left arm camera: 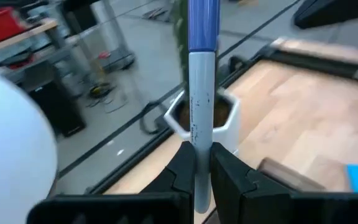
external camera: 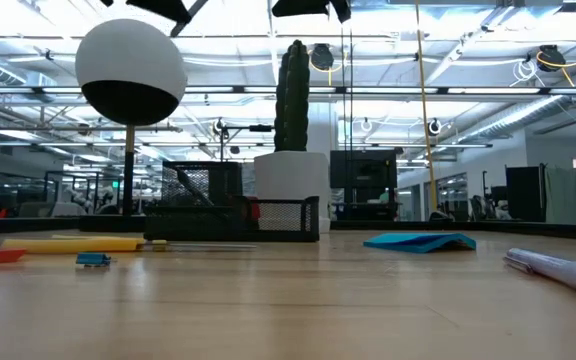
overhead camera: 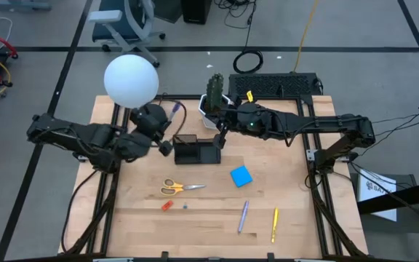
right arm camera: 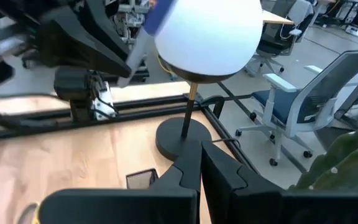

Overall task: Pick and place office supplies into organizer
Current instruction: Put the blue pen into the desk organizer

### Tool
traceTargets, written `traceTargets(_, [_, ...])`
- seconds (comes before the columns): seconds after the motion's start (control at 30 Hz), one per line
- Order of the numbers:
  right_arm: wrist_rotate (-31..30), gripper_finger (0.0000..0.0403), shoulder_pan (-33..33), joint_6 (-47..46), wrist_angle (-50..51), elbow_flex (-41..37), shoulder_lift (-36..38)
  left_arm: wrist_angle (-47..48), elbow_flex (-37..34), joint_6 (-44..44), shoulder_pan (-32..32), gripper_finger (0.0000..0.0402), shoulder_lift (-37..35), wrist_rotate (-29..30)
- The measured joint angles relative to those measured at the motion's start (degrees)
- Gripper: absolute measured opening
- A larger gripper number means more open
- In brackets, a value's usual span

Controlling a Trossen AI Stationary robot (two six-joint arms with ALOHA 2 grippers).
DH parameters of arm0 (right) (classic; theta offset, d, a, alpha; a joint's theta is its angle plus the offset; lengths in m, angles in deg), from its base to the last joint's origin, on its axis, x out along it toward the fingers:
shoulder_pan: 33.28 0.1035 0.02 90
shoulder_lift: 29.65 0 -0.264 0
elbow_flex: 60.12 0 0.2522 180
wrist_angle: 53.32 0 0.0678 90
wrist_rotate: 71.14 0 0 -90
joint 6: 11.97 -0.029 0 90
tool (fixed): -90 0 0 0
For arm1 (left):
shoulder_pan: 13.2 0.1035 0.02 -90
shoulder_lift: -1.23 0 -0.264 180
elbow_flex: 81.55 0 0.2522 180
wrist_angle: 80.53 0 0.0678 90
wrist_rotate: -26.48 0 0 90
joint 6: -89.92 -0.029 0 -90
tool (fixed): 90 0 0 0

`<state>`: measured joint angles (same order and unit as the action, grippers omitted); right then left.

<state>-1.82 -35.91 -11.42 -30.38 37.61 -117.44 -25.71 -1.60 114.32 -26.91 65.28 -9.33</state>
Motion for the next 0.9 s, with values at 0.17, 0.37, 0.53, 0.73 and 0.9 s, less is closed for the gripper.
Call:
traceTargets(0.17, [0.0, 0.0004, 0.0, -1.4, -0.9, 0.0, 0.0, -9.0, 0.0, -9.4, 0.2, 0.0030, -1.8, -6.0])
traceTargets(0.37, [5.7, 0.0004, 0.1, -0.3, -2.1, 0.0, 0.0, -12.6, 0.0, -15.0, 0.2, 0.0030, -2.2, -9.2])
traceTargets(0.53, [19.4, 0.0004, 0.1, 4.0, -3.4, 0.0, 0.0, -12.7, 0.0, -15.8, 0.5, 0.0030, -2.5, -9.3])
traceTargets(0.73, [22.3, 0.0004, 0.1, 1.9, -5.5, 0.0, 0.0, -14.0, 0.0, -17.2, 1.9, 0.0030, -3.9, -12.9])
traceTargets(0.9, [22.3, 0.0004, 0.1, 2.1, -5.8, 0.0, 0.0, -15.5, 0.0, -18.3, 2.5, 0.0030, -3.9, -15.9])
